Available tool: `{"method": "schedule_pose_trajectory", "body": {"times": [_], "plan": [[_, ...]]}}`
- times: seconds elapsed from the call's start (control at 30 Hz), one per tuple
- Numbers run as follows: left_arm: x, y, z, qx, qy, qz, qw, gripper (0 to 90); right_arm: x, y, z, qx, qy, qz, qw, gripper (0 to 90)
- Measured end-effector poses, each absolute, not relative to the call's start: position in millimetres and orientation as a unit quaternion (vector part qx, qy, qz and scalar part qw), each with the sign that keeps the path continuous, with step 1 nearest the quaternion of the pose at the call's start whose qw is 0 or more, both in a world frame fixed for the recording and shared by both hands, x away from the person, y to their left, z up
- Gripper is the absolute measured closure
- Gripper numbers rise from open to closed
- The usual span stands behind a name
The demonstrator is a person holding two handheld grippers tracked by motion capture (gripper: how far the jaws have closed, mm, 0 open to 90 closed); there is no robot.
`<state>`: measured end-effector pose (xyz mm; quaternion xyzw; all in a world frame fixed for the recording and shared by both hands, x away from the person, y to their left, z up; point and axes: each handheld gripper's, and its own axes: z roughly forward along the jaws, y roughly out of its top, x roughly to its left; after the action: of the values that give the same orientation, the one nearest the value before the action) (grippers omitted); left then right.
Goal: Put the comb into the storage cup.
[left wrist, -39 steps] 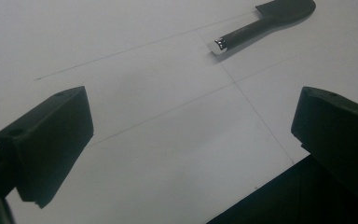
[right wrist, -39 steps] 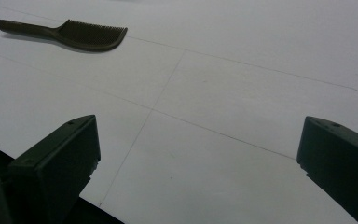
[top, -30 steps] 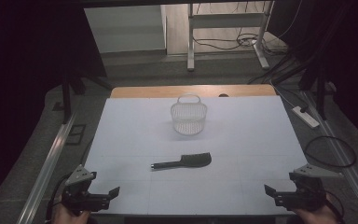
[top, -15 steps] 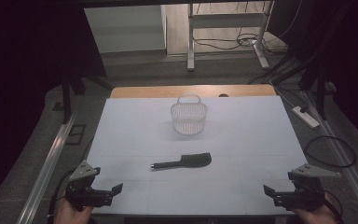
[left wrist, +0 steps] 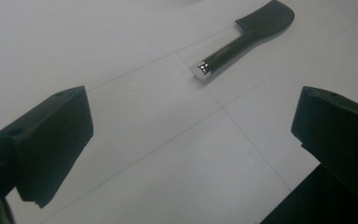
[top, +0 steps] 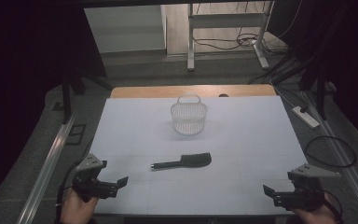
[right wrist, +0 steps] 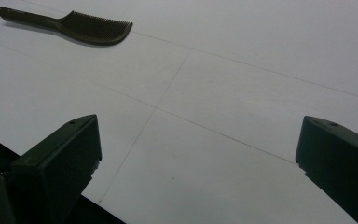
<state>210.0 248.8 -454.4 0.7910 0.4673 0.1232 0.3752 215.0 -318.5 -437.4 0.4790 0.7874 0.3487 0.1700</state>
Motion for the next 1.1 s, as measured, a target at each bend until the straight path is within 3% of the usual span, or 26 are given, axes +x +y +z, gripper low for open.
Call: {"method": "schedule_pose_trajectory", "body": {"times": [1.1], "plan": [[257,218,-451,0.809,0.44,0.088,0.378,0.0,215,-317,-438,0.477,0.791,0.345,0.169,0.7]]}}
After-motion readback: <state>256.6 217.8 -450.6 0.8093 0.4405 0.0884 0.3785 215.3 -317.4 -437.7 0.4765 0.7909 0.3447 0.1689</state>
